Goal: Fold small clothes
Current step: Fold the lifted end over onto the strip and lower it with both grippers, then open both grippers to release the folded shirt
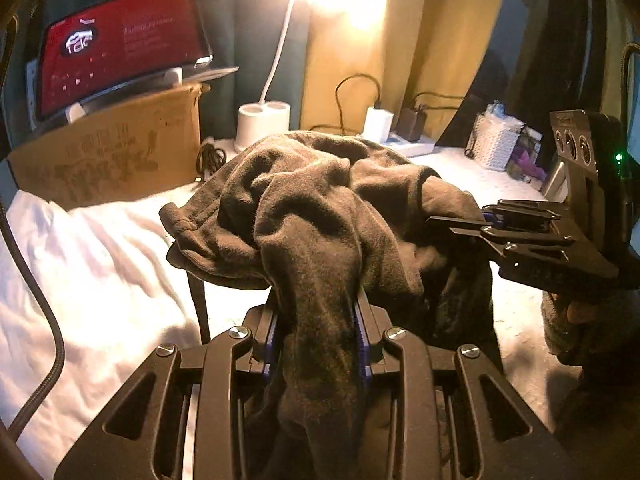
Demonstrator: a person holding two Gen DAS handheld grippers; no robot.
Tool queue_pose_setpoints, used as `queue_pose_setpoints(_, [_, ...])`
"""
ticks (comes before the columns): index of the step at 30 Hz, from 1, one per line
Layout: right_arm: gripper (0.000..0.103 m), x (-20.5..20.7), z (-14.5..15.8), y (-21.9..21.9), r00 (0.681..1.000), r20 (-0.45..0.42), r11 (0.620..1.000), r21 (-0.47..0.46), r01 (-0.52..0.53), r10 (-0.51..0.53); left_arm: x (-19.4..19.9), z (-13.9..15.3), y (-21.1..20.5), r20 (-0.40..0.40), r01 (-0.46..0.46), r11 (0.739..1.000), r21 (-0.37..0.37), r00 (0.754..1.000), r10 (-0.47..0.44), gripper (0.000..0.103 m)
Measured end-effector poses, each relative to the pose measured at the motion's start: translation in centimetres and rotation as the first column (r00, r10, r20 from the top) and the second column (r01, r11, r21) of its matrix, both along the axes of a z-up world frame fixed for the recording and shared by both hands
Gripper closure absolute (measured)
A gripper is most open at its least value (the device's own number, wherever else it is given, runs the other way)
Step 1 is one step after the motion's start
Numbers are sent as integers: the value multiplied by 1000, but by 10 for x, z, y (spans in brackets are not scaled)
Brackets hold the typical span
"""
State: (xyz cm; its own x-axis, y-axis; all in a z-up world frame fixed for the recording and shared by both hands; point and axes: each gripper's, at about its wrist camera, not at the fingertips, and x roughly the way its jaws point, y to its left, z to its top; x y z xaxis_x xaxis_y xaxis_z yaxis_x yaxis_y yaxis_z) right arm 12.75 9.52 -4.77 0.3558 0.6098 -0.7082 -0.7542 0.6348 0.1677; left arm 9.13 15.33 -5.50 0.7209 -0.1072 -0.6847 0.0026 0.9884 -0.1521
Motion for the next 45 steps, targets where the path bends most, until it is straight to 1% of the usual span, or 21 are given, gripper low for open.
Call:
queue_pose_setpoints(4, [85, 16, -18, 3, 999, -53, 1000, -5, 0, 0, 13, -12, 8, -53, -10, 1000, -19, 999, 9, 74])
queue_pose_setpoints(9, [85, 34, -45, 9, 992, -129, 999, -37, -5, 0, 31, -30, 21, -131, -41, 997, -68, 991, 32, 72])
queue_pose_setpoints(11, [85, 42, -52, 9, 985, -174, 1000, -24, 1, -5, 37, -35, 26, -162, -52, 994, -91, 986, 37, 72])
queue_pose_setpoints(14, [76, 52, -61, 8, 973, -229, 1000, -16, 5, -9, 43, -36, 32, -188, -61, 992, -114, 981, 39, 71])
queue_pose_setpoints(15, [69, 55, -63, 7, 968, -249, 1000, -8, 3, -5, 44, -35, 34, -193, -64, 991, -120, 980, 40, 70])
queue_pose_setpoints(16, [56, 60, -66, 6, 958, -287, 1000, 7, -3, 5, 46, -34, 37, -197, -72, 989, -127, 979, 46, 69])
queue_pose_setpoints(17, [48, 63, -68, 5, 951, -310, 1000, 16, -3, 8, 47, -33, 39, -198, -79, 988, -130, 979, 52, 68])
queue_pose_setpoints(18, [37, 66, -69, 4, 944, -331, 1000, 30, 4, 6, 48, -31, 41, -198, -84, 987, -134, 979, 56, 68])
queue_pose_setpoints(22, [36, 82, -67, -2, 921, -391, 994, 102, 40, 3, 54, -27, 47, -183, -94, 988, -124, 981, 70, 67])
queue_pose_setpoints(24, [36, 91, -63, -1, 914, -405, 990, 130, 47, 9, 57, -26, 49, -177, -92, 989, -120, 982, 70, 67])
queue_pose_setpoints(27, [36, 101, -55, 1, 924, -381, 986, 158, 52, 13, 64, -23, 51, -163, -89, 992, -95, 984, 72, 67])
queue_pose_setpoints(30, [36, 111, -47, 5, 941, -338, 984, 171, 48, 12, 72, -23, 53, -158, -82, 995, -60, 985, 72, 67])
queue_pose_setpoints(32, [37, 115, -48, 9, 957, -290, 990, 129, 54, -14, 78, -28, 55, -173, -81, 996, -30, 982, 75, 67])
queue_pose_setpoints(36, [37, 117, -55, 8, 980, -187, 997, 20, 72, -67, 82, -40, 59, -192, -70, 997, -15, 979, 66, 65])
queue_pose_setpoints(40, [37, 122, -61, -3, 986, -90, 988, -77, 136, -143, 82, -44, 63, -193, -73, 997, -17, 979, 69, 64])
queue_pose_setpoints(42, [37, 127, -65, -8, 983, -42, 977, -120, 175, -181, 82, -45, 61, -195, -72, 997, 0, 978, 71, 63])
queue_pose_setpoints(45, [37, 131, -67, -15, 979, -41, 973, -132, 191, -197, 81, -44, 57, -191, -69, 997, 38, 979, 75, 63])
